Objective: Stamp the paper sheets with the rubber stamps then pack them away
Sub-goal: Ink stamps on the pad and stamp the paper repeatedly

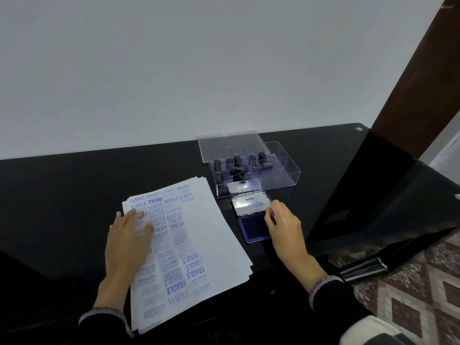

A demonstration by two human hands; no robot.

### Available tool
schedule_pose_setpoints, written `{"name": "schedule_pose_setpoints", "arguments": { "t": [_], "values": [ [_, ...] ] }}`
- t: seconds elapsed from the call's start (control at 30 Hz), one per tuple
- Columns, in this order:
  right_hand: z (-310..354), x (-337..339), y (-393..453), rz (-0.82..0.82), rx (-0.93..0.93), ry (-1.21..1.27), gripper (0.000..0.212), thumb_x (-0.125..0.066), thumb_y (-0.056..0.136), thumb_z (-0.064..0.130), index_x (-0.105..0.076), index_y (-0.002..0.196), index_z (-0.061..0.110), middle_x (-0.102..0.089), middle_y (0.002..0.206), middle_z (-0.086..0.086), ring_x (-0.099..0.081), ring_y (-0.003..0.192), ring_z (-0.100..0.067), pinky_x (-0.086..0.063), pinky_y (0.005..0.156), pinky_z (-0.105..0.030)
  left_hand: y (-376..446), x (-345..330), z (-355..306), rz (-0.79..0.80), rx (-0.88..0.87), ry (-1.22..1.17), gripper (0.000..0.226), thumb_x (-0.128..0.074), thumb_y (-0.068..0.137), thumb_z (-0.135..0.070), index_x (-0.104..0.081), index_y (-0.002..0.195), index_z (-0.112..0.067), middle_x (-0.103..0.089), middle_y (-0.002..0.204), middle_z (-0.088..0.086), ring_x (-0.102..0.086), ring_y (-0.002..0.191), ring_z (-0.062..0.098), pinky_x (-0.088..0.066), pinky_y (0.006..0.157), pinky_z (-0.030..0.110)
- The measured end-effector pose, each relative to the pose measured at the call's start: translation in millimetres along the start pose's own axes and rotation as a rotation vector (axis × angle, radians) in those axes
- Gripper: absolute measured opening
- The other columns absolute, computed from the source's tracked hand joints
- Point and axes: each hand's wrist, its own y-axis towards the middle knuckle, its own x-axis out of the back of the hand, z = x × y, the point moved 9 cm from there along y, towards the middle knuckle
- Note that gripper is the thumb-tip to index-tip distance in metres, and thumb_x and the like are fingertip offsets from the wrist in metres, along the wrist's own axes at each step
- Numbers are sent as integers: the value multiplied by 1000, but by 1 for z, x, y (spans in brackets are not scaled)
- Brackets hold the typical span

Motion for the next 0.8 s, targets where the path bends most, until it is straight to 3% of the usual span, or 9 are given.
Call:
{"name": "schedule_pose_setpoints", "arguments": {
  "t": [0.3, 0.43, 0.57, 0.67, 0.8],
  "values": [
    [2, 0, -2, -1, -2, -10, 25, -56, 92, 11, -37, 76, 16, -47, 71, 0, -48, 56, -18, -45, 47, -31, -2, -2, -2, -12, -30, 39, 46, -52, 96, -35, -51, 136, -13, -43, 147, 2, -36, 138, 20, -16, 119, 43],
    [-5, 0, 3, 33, -60, 78, 24, -53, 93, 12, -40, 73, 12, -45, 65, 1, -41, 55, -13, -36, 49, -23, 0, 0, -5, -35, -39, 64, 42, -52, 94, -37, -54, 130, -16, -50, 140, 1, -46, 129, 20, -25, 116, 47],
    [-27, 14, 7, 6, -328, 383, 28, -55, 94, 22, -49, 72, 5, -55, 62, -6, -45, 55, -13, -34, 52, -18, 3, 2, -5, -42, -36, 78, 38, -53, 94, -39, -55, 127, -20, -51, 137, -2, -47, 128, 18, -23, 114, 46],
    [-28, 13, 3, -27, -455, 597, 40, -53, 94, 38, -53, 70, 7, -63, 63, -7, -54, 52, -12, -44, 53, -21, 2, 2, -5, -54, -41, 80, 37, -53, 94, -39, -55, 125, -21, -52, 135, -4, -47, 126, 17, -23, 113, 44],
    [7, 2, 15, 29, -301, 535, 41, -53, 95, 35, -52, 64, 7, -57, 59, -6, -51, 48, -7, -40, 50, -11, 3, 1, -4, -54, -42, 81, 36, -53, 93, -40, -55, 125, -23, -52, 134, -5, -48, 125, 16, -22, 112, 43]
  ]
}}
